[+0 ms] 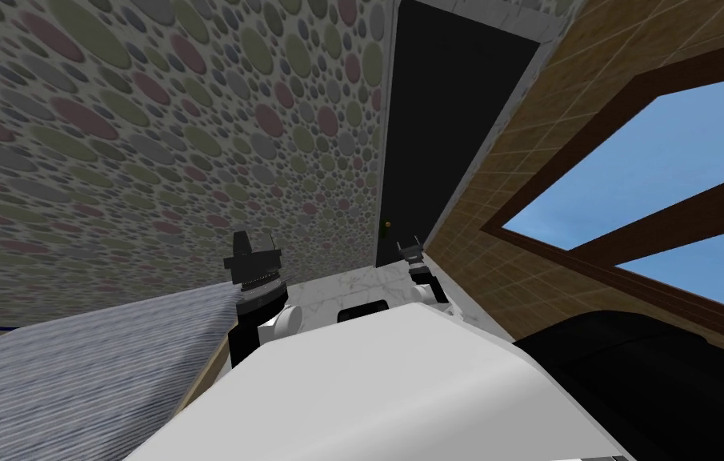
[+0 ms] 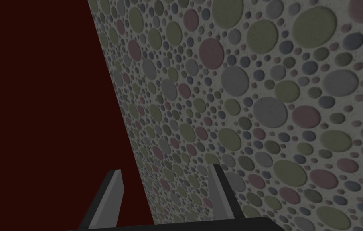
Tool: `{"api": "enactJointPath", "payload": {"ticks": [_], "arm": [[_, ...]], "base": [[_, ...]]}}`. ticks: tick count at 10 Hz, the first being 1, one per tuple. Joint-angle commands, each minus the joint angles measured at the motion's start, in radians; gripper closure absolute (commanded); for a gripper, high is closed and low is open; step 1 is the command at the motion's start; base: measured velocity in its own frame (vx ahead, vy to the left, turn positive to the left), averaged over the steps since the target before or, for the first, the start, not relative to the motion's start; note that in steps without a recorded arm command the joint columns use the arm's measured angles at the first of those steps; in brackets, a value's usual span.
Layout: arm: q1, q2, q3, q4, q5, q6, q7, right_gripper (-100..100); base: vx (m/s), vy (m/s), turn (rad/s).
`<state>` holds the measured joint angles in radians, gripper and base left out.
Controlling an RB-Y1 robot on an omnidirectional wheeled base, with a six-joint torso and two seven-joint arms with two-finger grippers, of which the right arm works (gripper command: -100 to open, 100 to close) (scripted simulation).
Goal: Pull the door open
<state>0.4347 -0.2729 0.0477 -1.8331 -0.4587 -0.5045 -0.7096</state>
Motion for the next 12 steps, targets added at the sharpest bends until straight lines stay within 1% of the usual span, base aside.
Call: {"api": "enactJointPath", "payload": {"ticks": [1,4,5,8,9,12], "arm": [[0.000,-0.009,0.002,0.007,-0.013,0.005,-0.028,-100],[-0.012,-0.053,0.019,0.069,-0.073,0.008,-0.122,-100],[-0.012,-0.053,0.019,0.069,-0.073,0.008,-0.135,-100],[-0.024,-0.094,0.035,0.127,-0.129,0.011,-0.228,-100],[-0.024,-0.094,0.035,0.127,-0.129,0.011,-0.239,-100],[-0.034,-0.132,0.049,0.181,-0.181,0.013,-0.330,-100]], "base": [[0.057,-0.037,0.061],[0.066,-0.045,0.126],[0.066,-0.041,0.028],[0.073,-0.040,0.106],[0.058,-0.034,0.051],[0.064,-0.039,0.097]]}}
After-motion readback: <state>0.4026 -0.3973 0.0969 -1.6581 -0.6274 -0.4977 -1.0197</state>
